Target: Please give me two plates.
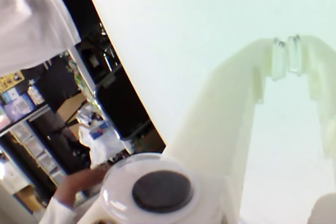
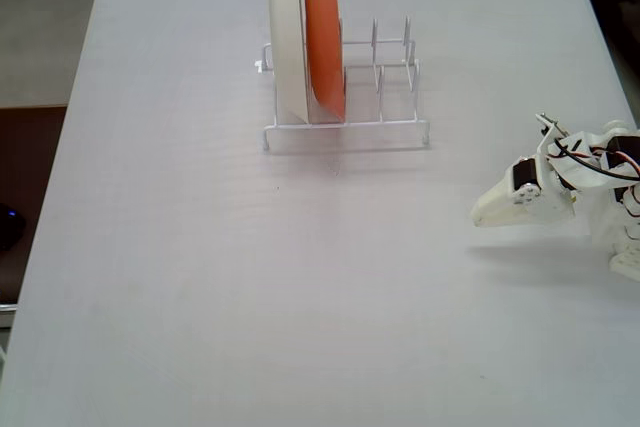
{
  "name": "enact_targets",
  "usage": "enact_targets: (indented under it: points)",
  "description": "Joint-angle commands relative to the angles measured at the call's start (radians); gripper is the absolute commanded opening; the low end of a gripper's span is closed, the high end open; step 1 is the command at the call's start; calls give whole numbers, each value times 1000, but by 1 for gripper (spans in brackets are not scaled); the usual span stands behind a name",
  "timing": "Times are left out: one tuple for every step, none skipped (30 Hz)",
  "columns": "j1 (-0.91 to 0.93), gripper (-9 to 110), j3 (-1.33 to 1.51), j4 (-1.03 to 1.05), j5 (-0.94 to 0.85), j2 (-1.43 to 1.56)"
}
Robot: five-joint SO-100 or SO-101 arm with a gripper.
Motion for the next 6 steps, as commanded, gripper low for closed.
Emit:
enact_targets:
  points:
    - [6, 0, -3, 0, -5, 20]
    - [6, 0, -3, 0, -5, 20]
    - [6, 0, -3, 0, -5, 20]
    - [6, 0, -3, 0, -5, 20]
    - [6, 0, -3, 0, -5, 20]
    - [6, 0, -3, 0, -5, 20]
